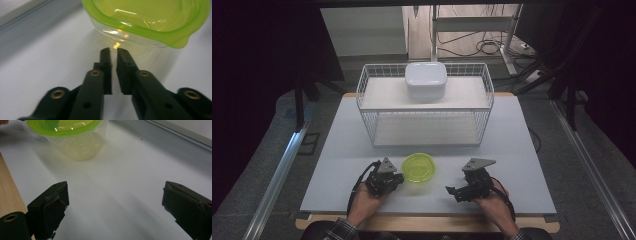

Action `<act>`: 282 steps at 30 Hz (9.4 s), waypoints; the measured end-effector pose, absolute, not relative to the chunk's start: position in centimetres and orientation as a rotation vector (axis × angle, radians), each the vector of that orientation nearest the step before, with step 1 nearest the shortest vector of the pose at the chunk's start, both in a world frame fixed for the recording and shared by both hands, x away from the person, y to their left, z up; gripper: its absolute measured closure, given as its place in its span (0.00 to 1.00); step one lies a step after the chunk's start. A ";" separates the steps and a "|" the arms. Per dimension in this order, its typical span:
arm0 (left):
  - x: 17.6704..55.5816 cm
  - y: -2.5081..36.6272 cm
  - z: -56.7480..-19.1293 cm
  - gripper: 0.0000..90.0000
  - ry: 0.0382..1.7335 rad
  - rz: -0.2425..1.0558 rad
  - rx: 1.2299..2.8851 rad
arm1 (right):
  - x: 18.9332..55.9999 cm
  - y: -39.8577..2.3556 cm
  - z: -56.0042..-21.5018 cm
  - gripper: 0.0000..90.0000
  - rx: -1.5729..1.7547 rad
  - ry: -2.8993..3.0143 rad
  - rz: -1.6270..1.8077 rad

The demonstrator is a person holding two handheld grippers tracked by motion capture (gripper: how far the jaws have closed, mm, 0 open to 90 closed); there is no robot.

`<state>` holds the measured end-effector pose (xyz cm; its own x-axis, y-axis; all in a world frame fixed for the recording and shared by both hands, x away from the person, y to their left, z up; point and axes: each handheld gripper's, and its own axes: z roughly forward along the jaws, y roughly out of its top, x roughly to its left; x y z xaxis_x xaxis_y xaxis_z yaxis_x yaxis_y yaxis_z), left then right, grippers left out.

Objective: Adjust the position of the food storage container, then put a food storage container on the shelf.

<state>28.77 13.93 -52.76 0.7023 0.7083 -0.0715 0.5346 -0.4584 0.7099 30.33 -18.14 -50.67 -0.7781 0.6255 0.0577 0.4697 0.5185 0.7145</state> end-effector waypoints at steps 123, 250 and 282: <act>24.0 17.4 -52.5 0.05 0.832 0.451 2.084 | 37.6 -15.6 -44.4 0.91 1.495 2.576 1.707; 24.3 17.3 -52.8 0.05 0.832 0.388 2.107 | 48.2 -15.0 -26.4 0.26 1.300 2.104 1.651; 24.4 17.2 -52.9 0.05 0.844 0.382 2.109 | 41.9 -15.9 -31.7 0.08 1.039 2.231 1.500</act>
